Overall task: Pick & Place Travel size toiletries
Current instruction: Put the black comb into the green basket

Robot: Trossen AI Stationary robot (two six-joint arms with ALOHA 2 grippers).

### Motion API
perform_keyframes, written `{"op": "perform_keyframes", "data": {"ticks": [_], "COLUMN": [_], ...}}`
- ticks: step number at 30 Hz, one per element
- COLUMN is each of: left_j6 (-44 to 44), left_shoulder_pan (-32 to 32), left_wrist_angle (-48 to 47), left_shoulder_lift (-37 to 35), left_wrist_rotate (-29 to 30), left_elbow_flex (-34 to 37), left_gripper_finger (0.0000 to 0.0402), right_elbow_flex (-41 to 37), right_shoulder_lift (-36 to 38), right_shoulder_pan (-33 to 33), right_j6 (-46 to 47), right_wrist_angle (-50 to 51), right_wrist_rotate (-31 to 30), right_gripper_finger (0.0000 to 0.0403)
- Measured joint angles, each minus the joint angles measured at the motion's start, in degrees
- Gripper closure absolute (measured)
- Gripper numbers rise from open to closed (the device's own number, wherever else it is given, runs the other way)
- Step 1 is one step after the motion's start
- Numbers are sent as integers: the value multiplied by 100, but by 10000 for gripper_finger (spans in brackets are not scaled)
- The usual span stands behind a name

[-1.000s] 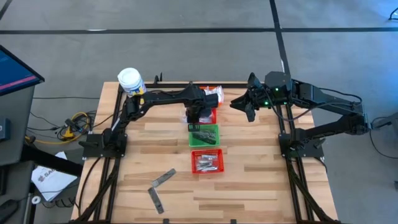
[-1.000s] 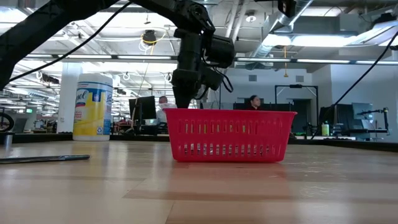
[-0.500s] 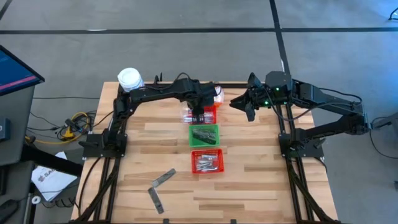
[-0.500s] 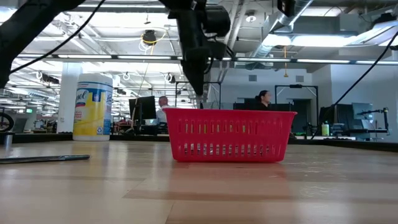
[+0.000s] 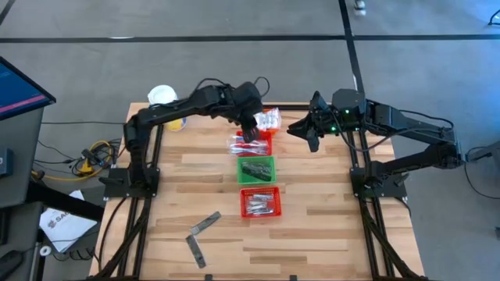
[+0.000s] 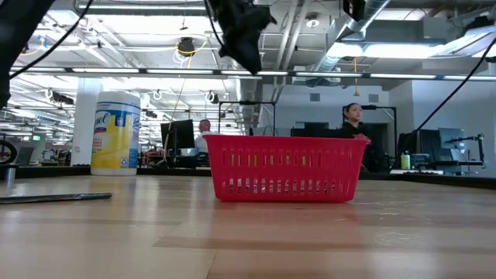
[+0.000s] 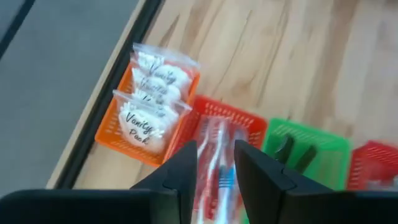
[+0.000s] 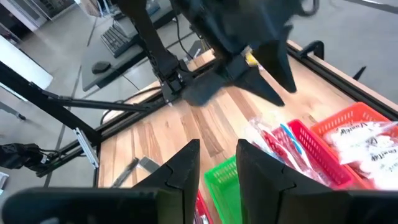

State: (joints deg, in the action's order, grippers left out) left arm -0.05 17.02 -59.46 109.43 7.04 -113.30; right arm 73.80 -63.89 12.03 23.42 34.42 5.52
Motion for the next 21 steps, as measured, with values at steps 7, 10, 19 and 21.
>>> {"op": "perform_keyframes", "data": {"ticks": [7,10,19,21], "left_j6": [-853,-1109,-2072,-2359], "left_shoulder_pan": [-288,-555,-1421,-1583], "left_wrist_angle": [12,10,61,117], "left_shoulder_lift": [-517,-784,-1690,-1914], "left_wrist_rotate": [-525,-589,-588,-587], "left_elbow_flex": [30,204,1465,1846], "left_gripper_finger": [302,302,321,332], "right_elbow_flex": [4,4,2,2], "right_shoulder_lift": [-224,-398,-1240,-1384], "right_shoulder_pan": [-3,-7,-118,-158], "right_j6": [2,-2,2,6], "right_wrist_angle": [-93,-252,-1693,-1761], "right_wrist_rotate": [64,353,2028,2159], "right_gripper_finger": [305,305,305,305]}}
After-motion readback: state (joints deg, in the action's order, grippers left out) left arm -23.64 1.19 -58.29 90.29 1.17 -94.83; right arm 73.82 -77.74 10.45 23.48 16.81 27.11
